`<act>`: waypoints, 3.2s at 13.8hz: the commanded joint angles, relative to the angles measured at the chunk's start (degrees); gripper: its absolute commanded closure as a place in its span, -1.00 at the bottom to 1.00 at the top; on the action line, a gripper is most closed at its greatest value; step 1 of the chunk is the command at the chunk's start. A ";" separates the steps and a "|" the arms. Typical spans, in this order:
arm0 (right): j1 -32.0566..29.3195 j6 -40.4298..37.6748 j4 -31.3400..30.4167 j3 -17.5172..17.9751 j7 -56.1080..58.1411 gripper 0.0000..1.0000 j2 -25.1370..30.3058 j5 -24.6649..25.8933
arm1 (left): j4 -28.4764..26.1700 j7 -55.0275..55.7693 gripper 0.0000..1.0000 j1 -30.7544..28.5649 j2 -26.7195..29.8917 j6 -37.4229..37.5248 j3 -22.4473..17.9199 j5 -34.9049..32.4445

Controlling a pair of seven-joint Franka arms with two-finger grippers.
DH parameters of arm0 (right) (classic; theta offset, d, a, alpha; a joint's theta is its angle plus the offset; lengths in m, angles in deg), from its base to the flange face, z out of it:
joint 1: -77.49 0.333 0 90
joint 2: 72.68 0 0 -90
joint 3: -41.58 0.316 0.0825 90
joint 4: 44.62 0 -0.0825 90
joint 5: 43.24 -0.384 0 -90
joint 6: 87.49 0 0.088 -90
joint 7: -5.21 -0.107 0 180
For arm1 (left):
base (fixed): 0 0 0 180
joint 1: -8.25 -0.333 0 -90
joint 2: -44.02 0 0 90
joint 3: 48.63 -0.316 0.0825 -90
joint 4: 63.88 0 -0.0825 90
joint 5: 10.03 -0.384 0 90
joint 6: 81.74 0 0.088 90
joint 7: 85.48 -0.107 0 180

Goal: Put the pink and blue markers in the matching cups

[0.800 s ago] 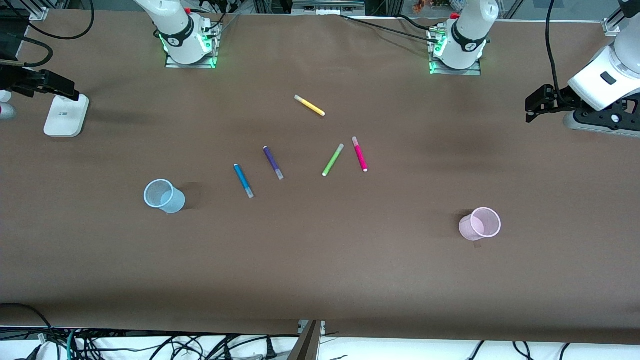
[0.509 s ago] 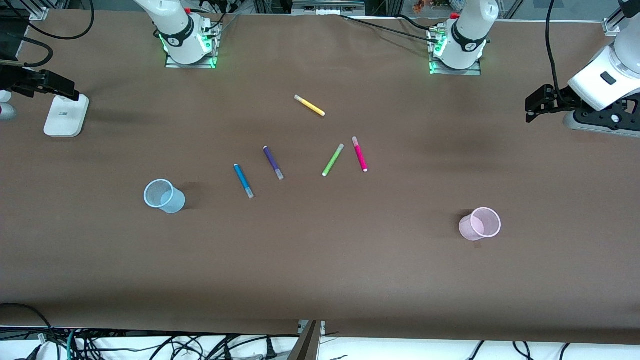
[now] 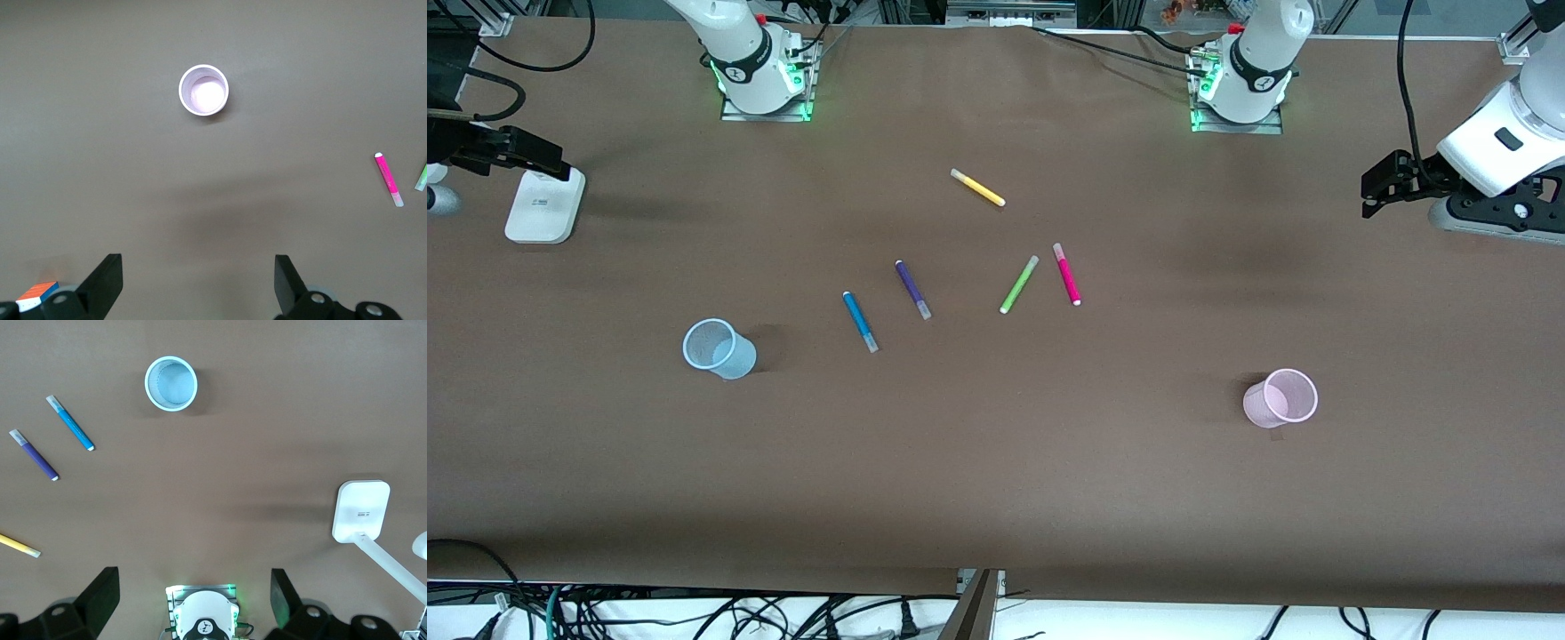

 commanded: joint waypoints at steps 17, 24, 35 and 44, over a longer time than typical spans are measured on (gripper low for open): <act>15.52 24.59 -7.85 0.65 0.22 -1.00 -20.27 -1.31 | -2.65 7.73 -1.00 4.19 -14.34 -4.37 0.09 8.78; 21.24 42.53 -16.13 2.41 -0.31 -1.00 -25.88 -2.55 | -18.36 24.10 -1.00 18.96 -17.25 -27.10 0.00 8.17; 25.28 58.19 -17.10 2.32 -2.77 -1.00 -34.15 -2.19 | -25.78 41.23 -1.00 32.93 -27.96 -54.22 0.00 7.99; 24.58 61.19 -17.10 2.23 -2.68 0.90 -35.47 -2.19 | -26.49 44.58 0.06 36.20 -29.55 -54.13 0.00 7.99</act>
